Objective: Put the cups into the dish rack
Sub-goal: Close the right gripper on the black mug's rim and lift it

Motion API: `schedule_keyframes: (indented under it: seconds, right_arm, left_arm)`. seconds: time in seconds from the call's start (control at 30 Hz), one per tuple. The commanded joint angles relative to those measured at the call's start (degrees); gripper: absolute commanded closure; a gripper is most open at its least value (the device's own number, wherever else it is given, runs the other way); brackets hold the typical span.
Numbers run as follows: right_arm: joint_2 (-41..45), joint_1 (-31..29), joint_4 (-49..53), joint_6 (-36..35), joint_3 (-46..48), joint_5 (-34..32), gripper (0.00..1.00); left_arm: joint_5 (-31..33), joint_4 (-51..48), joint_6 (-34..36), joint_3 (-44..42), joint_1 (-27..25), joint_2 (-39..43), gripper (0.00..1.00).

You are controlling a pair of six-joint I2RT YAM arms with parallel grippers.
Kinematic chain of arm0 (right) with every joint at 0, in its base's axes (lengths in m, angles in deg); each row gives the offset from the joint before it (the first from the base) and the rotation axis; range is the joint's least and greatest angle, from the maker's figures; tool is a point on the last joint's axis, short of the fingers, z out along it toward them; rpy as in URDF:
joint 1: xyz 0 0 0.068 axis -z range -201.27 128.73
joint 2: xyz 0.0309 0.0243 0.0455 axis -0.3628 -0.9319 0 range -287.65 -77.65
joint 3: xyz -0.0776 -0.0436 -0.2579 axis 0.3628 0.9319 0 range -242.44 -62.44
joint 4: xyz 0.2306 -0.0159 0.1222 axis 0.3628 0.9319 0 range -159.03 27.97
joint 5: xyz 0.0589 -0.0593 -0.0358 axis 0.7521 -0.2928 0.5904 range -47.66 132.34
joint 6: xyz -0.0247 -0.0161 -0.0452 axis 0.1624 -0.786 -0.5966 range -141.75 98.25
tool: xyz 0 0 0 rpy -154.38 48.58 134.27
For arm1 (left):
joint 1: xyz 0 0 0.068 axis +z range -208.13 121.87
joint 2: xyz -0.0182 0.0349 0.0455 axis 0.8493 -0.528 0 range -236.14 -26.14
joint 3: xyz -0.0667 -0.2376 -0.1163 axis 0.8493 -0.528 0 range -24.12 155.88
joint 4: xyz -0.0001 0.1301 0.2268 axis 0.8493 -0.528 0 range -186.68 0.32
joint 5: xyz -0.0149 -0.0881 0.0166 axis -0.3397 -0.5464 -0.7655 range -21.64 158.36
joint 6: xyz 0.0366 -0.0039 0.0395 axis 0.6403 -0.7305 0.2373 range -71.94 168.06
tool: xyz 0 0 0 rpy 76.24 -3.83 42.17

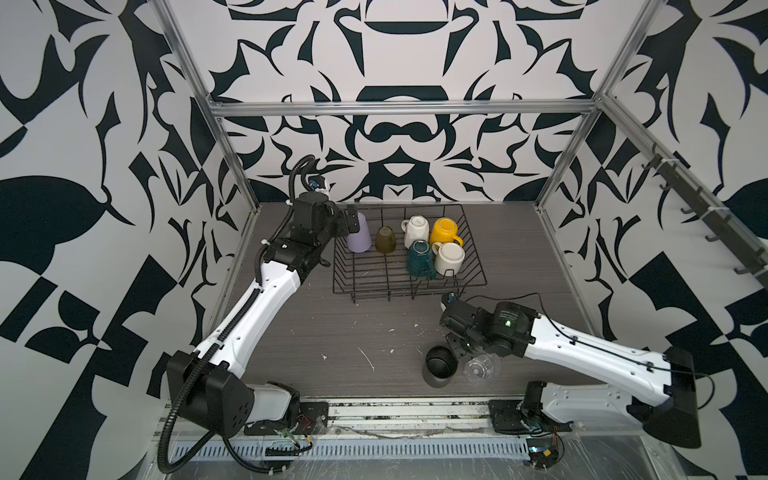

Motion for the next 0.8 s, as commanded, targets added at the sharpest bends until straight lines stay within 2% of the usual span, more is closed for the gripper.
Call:
schedule_keyframes:
  seconds: [0.0,0.2,0.77]
  right_arm:
    - [-0.99,-0.3,-2.56,-2.08,0.14,1.23,0.52]
    - [-3.04,-0.35,-5.39,-3.03,1.63,3.58,0.55]
    - [-10.83,-0.37,-8.94,-7.96,1.91,4.75,0.62]
  left_arm:
    - [-0.04,1.33,-0.13,-1.43,0.05,2.72,0.01]
    - [0.4,0.31,0.57,-2.15,0.05,5.09,0.01]
    - [1.81,-1.15,2.16,-2.76,0.05,7.55,0.01]
